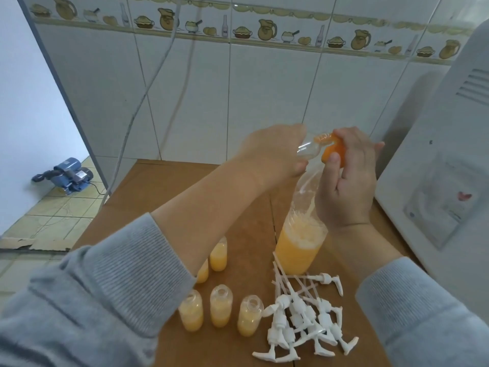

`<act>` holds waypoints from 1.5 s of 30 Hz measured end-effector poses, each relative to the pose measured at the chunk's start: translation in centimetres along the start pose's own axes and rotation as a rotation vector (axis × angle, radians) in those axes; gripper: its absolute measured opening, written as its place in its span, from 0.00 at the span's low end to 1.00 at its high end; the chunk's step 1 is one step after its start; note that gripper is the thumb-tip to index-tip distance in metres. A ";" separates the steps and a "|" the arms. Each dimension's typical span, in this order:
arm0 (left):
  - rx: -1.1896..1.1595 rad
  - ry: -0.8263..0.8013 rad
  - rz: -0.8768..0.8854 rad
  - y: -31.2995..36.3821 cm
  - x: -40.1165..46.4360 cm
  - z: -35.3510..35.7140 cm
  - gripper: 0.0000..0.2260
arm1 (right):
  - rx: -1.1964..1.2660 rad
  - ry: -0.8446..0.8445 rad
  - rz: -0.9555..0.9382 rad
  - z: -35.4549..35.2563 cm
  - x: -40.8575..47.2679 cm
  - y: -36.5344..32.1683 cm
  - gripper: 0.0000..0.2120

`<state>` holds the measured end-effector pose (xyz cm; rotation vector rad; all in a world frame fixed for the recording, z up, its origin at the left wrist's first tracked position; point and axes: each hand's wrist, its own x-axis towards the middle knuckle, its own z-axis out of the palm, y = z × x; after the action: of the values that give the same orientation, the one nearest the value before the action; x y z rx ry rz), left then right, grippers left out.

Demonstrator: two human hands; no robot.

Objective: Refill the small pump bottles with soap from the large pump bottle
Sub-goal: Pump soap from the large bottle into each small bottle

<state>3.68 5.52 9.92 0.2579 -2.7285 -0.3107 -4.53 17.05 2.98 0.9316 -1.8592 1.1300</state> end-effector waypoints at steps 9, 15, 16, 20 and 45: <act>0.043 0.091 0.010 0.8 0.1 -0.8 0.11 | 0.061 -0.002 -0.019 -0.7 0.9 -0.5 0.19; 0.036 -0.004 -0.028 0.4 0.2 -0.3 0.11 | 0.038 -0.059 0.013 -0.1 0.1 -0.1 0.18; 0.053 0.002 -0.028 0.4 0.2 -0.5 0.11 | 0.041 -0.060 0.001 -0.3 0.3 -0.2 0.19; 0.095 0.081 -0.009 0.6 0.7 -1.5 0.11 | 0.044 -0.034 -0.076 -1.2 1.9 -0.2 0.20; 0.053 0.050 -0.082 0.8 0.2 0.1 0.10 | 0.056 -0.023 -0.025 -0.5 0.8 -0.1 0.20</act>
<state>3.35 6.28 10.12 0.3881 -2.6843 -0.2512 -4.65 17.28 3.83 1.0001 -1.8374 1.1667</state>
